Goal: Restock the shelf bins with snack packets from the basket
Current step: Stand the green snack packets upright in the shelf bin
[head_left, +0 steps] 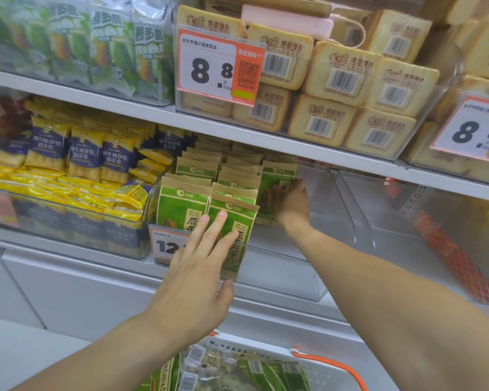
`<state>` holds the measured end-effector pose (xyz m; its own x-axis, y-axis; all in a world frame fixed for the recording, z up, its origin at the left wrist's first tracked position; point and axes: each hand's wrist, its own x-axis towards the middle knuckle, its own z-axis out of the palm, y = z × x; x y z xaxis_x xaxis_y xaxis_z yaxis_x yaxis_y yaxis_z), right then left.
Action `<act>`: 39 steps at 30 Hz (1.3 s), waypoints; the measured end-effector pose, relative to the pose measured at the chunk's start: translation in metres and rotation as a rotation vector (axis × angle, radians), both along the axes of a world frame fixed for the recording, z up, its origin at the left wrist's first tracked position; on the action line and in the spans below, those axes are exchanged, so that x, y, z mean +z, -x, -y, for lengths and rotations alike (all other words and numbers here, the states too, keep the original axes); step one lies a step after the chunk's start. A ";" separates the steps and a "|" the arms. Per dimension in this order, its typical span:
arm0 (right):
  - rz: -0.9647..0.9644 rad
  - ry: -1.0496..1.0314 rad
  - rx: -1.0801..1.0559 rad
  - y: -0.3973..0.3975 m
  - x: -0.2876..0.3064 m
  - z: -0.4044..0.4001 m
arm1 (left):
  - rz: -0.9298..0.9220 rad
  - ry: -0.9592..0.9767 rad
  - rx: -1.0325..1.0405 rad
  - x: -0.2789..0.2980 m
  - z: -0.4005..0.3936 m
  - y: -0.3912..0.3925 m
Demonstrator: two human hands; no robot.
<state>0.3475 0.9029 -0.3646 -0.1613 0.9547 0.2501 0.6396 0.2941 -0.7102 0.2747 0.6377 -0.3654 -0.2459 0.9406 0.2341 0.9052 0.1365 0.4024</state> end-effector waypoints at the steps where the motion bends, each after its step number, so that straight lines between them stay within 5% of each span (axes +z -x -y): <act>1: 0.004 0.003 0.001 0.000 0.000 0.001 | -0.002 0.001 0.000 0.000 0.000 0.000; 15: 0.073 -0.005 0.131 -0.044 0.047 0.045 | -0.034 -0.017 -0.033 -0.004 0.003 0.001; 20: -0.064 -0.195 0.263 -0.082 0.064 0.123 | 0.064 -0.317 -0.028 0.003 0.006 -0.003; 24: -0.097 -0.260 0.473 -0.099 0.047 0.179 | 0.115 -0.348 -0.012 0.000 0.015 -0.012; 27: -0.067 -0.176 0.533 -0.101 0.006 0.200 | 0.146 -0.200 0.061 -0.025 0.027 -0.019; 32: 0.020 0.169 0.461 -0.111 -0.096 0.230 | 0.181 0.455 0.148 -0.101 0.074 -0.021; 36: 0.411 0.460 0.612 -0.138 -0.172 0.257 | 0.182 0.805 0.200 -0.160 0.131 -0.033; 39: 0.781 0.688 0.793 -0.156 -0.199 0.266 | 0.303 0.809 0.195 -0.180 0.149 -0.045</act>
<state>0.5038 0.6365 -0.5637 -0.6153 0.4274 -0.6624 0.7698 0.5067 -0.3881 0.3198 0.4886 -0.5459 -0.3630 0.7245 -0.5859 0.7063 0.6241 0.3341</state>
